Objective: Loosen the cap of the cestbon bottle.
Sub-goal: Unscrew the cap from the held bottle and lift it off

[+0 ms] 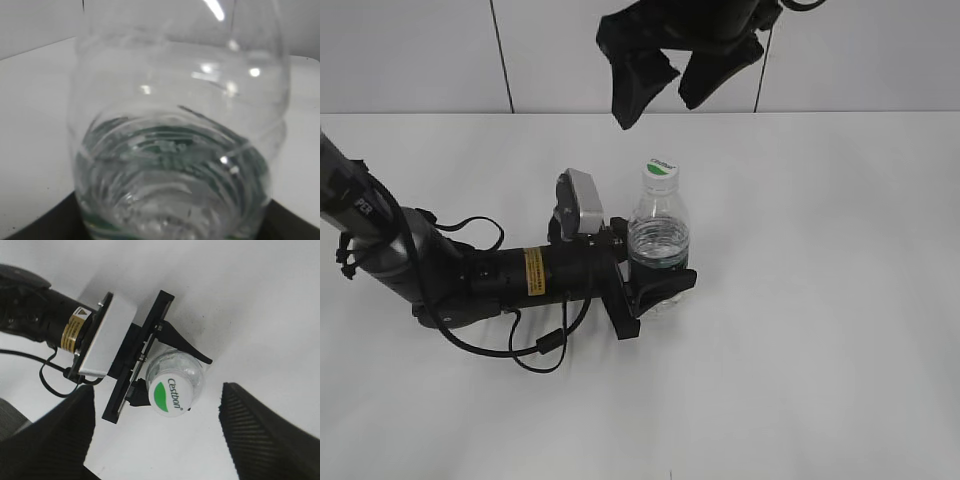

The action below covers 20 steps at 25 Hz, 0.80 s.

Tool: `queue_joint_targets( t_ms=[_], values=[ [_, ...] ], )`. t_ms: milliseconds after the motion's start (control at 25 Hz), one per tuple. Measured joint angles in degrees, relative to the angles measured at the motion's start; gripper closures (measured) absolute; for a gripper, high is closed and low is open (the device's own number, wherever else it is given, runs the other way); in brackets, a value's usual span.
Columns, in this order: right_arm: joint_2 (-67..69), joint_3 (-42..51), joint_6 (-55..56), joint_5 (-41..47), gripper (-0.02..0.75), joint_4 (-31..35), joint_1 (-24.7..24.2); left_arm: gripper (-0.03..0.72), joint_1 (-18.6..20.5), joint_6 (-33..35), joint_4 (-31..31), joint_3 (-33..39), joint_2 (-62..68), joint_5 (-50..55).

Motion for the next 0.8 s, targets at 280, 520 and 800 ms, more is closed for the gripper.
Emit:
queue_joint_targets(
  t_ms=[280, 520, 800],
  values=[
    [0.00, 0.00, 13.68, -0.05, 0.148, -3.65, 0.00, 0.285, 0.00, 0.00, 0.00, 0.00, 0.00, -0.05],
    [1.00, 0.00, 14.46, -0.05, 0.148, -3.72, 0.00, 0.285, 0.00, 0.00, 0.00, 0.00, 0.00, -0.05],
    [2.97, 2.34, 13.14, -0.06, 0.148, -3.08, 0.00, 0.285, 0.00, 0.00, 0.00, 0.00, 0.00, -0.05]
  ],
)
